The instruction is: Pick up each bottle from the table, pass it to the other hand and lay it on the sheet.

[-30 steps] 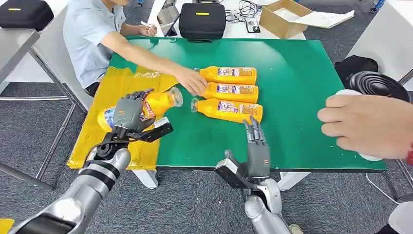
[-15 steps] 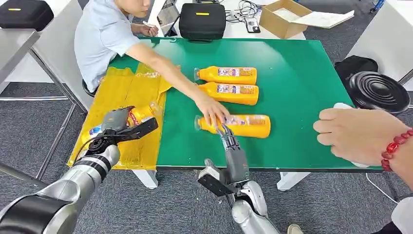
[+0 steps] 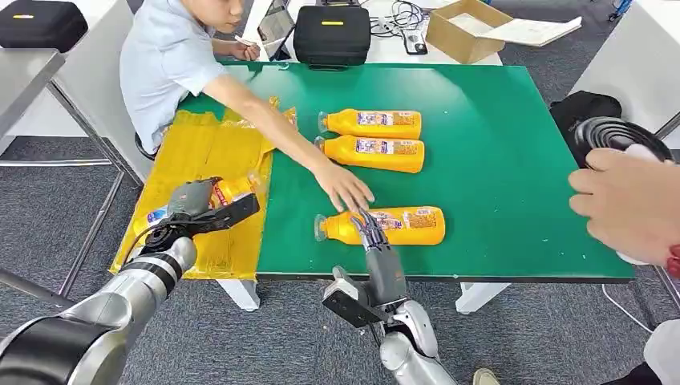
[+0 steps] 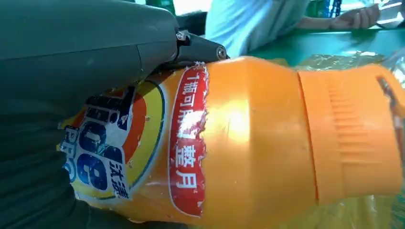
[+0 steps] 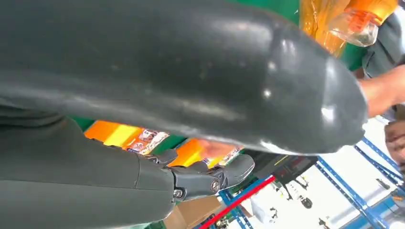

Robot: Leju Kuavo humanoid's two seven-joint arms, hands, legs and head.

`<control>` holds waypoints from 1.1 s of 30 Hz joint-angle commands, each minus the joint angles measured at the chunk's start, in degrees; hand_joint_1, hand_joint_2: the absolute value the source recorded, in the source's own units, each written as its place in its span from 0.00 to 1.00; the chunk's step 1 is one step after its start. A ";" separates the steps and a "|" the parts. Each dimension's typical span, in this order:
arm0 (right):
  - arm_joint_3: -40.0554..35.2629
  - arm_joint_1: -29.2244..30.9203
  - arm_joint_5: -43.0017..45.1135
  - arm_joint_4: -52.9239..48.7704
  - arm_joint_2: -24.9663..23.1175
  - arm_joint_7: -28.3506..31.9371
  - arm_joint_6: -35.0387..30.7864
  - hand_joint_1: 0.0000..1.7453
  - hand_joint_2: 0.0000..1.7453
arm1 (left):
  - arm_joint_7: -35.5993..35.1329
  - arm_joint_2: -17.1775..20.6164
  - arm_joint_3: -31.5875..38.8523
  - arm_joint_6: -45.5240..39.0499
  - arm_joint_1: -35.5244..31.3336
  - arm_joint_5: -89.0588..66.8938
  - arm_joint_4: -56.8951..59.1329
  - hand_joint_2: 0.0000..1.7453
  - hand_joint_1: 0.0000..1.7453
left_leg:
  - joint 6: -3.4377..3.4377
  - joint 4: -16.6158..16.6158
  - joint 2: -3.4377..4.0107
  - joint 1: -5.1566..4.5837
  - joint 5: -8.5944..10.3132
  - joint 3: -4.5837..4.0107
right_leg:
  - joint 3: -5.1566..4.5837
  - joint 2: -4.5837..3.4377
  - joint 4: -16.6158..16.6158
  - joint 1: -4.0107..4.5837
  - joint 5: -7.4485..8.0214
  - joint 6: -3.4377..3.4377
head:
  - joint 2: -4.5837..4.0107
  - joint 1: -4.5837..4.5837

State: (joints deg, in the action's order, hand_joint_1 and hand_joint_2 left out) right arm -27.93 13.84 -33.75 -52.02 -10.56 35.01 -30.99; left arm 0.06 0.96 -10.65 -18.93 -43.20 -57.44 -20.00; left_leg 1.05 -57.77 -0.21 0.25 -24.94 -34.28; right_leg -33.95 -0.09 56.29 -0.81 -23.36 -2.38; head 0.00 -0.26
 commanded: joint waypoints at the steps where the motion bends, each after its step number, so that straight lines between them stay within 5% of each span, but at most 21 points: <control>1: -2.53 2.96 2.14 6.05 1.30 2.49 0.51 0.00 0.00 | 18.35 -1.30 4.84 7.00 3.18 6.02 1.42 1.00 0.00 | -0.02 0.10 0.10 -0.02 -0.03 0.24 | 0.19 -0.08 -0.08 -0.02 -0.01 0.06 | 0.00 -0.02; 12: -2.56 3.24 2.61 7.31 1.25 3.66 0.59 0.00 0.00 | 29.73 -1.30 6.21 8.65 3.35 14.65 -5.15 1.00 0.00 | -0.07 0.04 -0.05 0.01 0.02 0.13 | 0.16 0.11 -0.06 0.01 -0.02 0.08 | 0.00 0.00; 21: -2.16 3.13 2.76 7.66 1.35 4.04 0.28 0.00 0.00 | 32.50 -0.15 5.73 8.28 4.31 19.07 -9.82 1.00 0.00 | -0.08 0.01 0.00 0.05 -0.02 0.16 | 0.19 0.09 -0.04 0.07 -0.06 0.10 | 0.00 0.00; 27: -1.86 1.95 1.43 5.85 1.68 3.95 -1.45 0.00 0.00 | 38.30 -2.60 10.57 11.19 12.75 38.38 -32.61 1.00 0.00 | -0.04 0.00 -0.02 0.03 0.00 0.06 | 0.10 0.11 -0.03 0.04 -0.05 0.07 | 0.00 0.00; 33: -1.88 1.86 1.40 5.61 1.77 3.83 -1.37 0.00 0.00 | 36.93 -2.46 9.96 11.38 13.41 38.85 -34.67 1.00 0.00 | -0.05 0.01 -0.07 0.02 0.02 0.02 | 0.05 0.15 -0.04 0.02 -0.04 0.06 | 0.00 0.02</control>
State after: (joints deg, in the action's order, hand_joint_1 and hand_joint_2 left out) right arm -28.87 14.52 -32.22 -47.67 -10.01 38.99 -31.93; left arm 37.64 -0.35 -3.47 -8.28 -31.86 -19.12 -45.54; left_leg 1.02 -57.77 -0.27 0.24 -24.89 -34.34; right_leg -33.98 0.04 56.27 -0.81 -23.37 -2.38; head 0.00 -0.24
